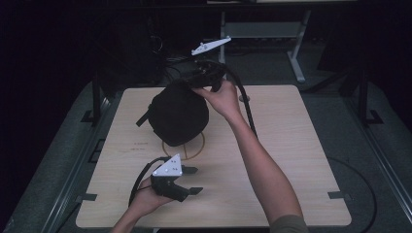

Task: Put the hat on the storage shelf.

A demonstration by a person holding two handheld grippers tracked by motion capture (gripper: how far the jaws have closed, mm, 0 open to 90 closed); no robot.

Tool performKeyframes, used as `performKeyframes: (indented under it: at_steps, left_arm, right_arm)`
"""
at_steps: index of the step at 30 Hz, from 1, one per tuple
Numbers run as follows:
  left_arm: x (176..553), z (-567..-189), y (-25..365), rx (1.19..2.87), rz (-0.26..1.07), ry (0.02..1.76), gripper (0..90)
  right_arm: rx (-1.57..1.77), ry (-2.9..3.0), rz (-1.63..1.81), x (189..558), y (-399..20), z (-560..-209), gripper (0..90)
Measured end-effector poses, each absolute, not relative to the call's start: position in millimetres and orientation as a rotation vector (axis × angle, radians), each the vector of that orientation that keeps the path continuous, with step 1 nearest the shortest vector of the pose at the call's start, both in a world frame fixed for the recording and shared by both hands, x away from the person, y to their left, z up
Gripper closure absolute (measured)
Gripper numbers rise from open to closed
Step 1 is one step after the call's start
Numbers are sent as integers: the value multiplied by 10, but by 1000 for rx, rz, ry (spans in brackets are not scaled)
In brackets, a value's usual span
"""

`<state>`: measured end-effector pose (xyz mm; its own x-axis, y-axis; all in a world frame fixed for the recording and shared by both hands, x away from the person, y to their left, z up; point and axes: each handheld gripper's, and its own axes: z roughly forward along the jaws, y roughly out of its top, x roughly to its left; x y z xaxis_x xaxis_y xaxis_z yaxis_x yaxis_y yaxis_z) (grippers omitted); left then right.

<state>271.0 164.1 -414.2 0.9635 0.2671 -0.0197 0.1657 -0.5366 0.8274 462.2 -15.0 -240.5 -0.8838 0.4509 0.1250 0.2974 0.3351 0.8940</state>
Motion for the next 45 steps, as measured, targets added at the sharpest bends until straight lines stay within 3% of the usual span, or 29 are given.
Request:
performKeyframes:
  at_steps: [24,45]
  left_arm:
    - [2752,-4159,1683,2151,127,357,238]
    - [2766,-4165,1690,2144,142,395,176]
  right_arm:
    - [765,2442,1608,4495,-686,-2606,359]
    - [852,2426,1556,4369,-1194,-2834,295]
